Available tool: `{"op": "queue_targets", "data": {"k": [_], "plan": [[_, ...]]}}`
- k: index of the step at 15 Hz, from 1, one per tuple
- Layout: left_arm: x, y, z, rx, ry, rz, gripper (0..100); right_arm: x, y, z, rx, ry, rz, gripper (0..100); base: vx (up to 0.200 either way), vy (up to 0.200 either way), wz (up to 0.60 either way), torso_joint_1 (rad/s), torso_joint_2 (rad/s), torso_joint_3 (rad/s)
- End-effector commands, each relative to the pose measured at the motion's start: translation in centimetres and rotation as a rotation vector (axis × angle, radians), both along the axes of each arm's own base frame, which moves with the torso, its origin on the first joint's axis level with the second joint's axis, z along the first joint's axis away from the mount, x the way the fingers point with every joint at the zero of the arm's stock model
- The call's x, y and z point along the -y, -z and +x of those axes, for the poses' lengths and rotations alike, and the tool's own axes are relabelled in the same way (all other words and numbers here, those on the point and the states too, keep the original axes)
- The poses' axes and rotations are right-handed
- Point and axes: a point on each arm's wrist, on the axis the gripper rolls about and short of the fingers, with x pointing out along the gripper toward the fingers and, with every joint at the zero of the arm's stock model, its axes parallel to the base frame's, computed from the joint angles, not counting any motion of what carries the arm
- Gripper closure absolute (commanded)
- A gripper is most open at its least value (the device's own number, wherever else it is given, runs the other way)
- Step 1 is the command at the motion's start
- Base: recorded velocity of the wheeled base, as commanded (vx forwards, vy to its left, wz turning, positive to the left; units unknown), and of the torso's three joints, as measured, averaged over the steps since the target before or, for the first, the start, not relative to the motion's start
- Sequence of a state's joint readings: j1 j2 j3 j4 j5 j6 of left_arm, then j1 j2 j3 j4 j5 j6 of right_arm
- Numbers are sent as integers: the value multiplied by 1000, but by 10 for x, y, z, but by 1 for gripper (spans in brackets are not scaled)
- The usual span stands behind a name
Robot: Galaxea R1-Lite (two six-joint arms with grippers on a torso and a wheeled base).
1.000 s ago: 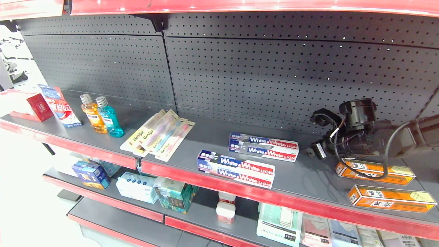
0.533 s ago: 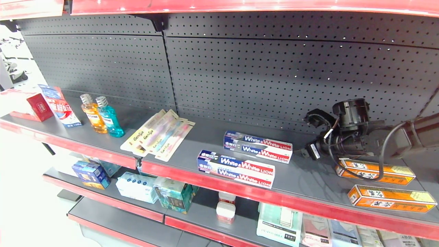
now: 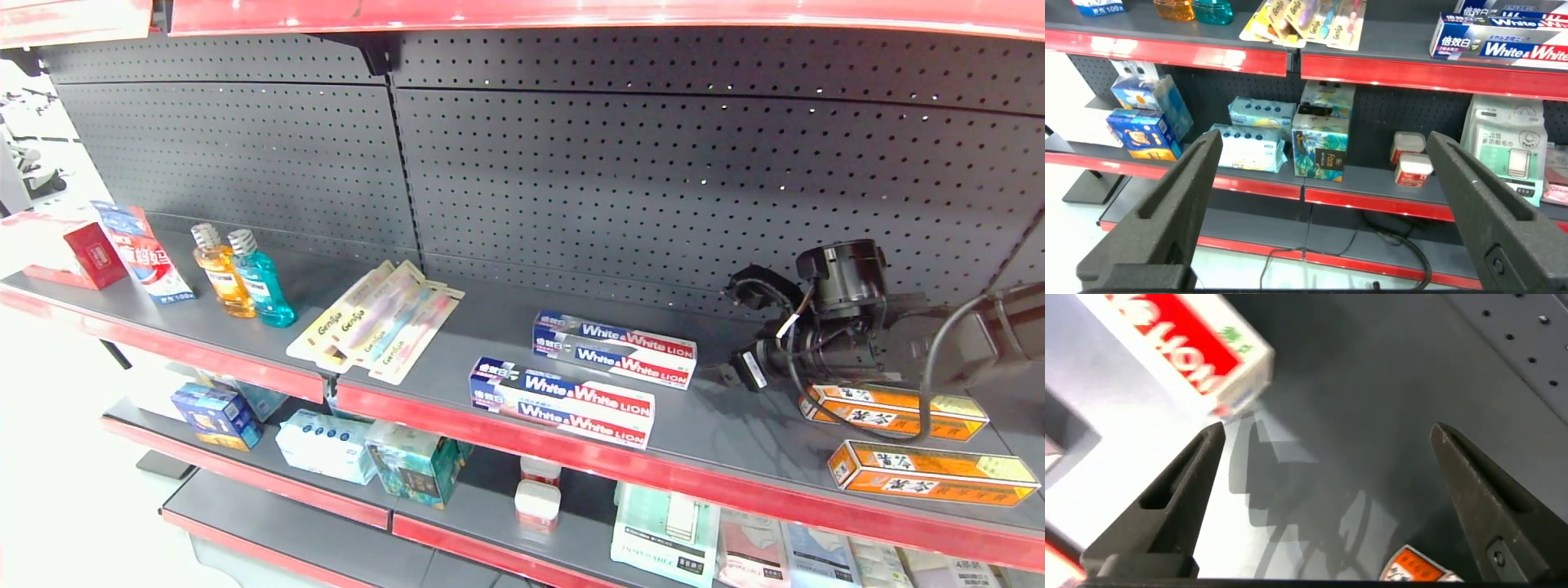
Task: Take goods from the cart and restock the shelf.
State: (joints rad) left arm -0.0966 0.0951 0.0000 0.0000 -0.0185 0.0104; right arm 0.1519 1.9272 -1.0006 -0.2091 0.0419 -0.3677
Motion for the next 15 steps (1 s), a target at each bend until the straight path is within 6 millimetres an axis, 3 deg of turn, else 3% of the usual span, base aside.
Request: {"op": "queue_targets", "data": {"k": [1, 5, 15], "plan": [[0, 0, 0, -1, 0, 0, 0, -6, -2, -3, 4, -17, 3, 0, 0, 0, 0, 0, 0, 0], [0, 0, 0, -1, 0, 0, 0, -15, 2, 6, 5, -28, 10, 0, 0, 0, 0, 0, 0, 0], [0, 0, 0, -1, 0, 0, 0, -12, 7, 12, -2, -8, -1, 0, 0, 0, 0, 0, 0, 0]]}}
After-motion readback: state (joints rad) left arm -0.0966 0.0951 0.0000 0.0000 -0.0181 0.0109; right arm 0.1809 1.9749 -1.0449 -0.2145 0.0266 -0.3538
